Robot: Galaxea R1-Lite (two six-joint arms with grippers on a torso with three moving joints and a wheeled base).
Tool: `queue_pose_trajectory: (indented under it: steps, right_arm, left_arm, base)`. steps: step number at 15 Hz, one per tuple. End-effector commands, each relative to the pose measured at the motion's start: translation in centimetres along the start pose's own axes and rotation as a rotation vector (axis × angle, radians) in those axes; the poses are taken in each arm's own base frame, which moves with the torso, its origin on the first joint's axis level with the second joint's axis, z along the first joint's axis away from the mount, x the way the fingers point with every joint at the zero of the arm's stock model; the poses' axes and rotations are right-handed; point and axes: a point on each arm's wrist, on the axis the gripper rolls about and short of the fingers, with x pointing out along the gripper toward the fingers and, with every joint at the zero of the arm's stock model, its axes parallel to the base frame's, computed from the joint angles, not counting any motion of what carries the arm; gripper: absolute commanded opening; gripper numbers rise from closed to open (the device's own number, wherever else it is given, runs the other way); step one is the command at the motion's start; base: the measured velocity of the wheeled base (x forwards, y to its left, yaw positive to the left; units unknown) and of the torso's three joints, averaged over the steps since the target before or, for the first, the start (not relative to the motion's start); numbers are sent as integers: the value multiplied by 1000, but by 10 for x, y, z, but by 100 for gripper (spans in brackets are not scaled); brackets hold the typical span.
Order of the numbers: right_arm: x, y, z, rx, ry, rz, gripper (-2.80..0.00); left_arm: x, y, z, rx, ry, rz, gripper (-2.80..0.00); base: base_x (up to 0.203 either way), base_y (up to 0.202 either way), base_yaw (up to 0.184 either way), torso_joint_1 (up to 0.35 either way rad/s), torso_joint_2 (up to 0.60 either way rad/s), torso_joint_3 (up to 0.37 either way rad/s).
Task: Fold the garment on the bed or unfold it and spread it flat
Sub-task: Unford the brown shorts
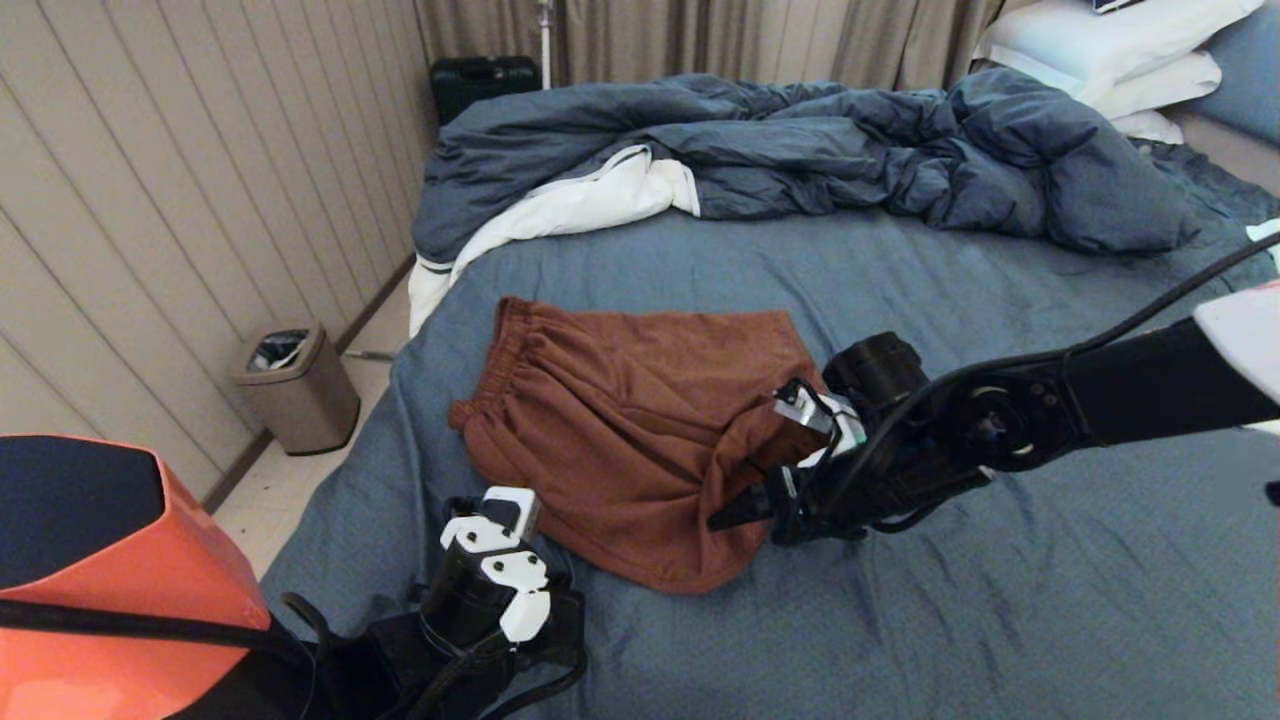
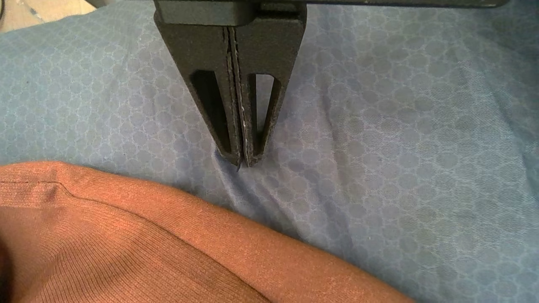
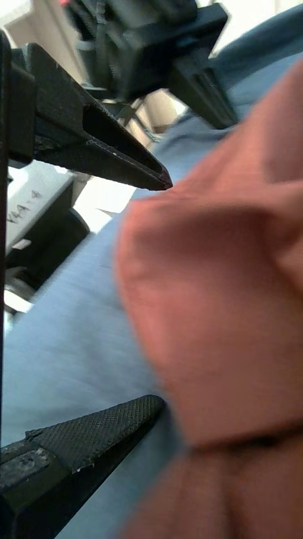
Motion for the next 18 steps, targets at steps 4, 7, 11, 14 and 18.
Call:
queue_pose_trajectory:
  steps: [4, 7, 11, 14, 18]
  right_arm:
    - [11, -7, 5, 19, 4, -3, -280]
    - [8, -6, 3, 17, 3, -2, -280]
    - [0, -5, 3, 17, -14, -3, -280]
    - [-15, 3, 1, 1, -44, 5, -280]
    - [-51, 20, -14, -29, -94, 20, -280]
  left_arm:
    - [2, 0, -1, 0, 2, 3, -280]
    - [1, 0, -1, -1, 0, 3, -280]
    - [2, 0, -2, 0, 3, 4, -280]
    - [2, 0, -2, 1, 4, 4, -280]
    - [2, 0, -1, 0, 2, 3, -280]
  base:
    - [0, 0, 0, 0, 0, 0]
    - [0, 0, 0, 0, 0, 0]
    - [0, 0, 0, 0, 0, 0]
    - [0, 0, 0, 0, 0, 0]
    - [0, 0, 0, 0, 0, 0]
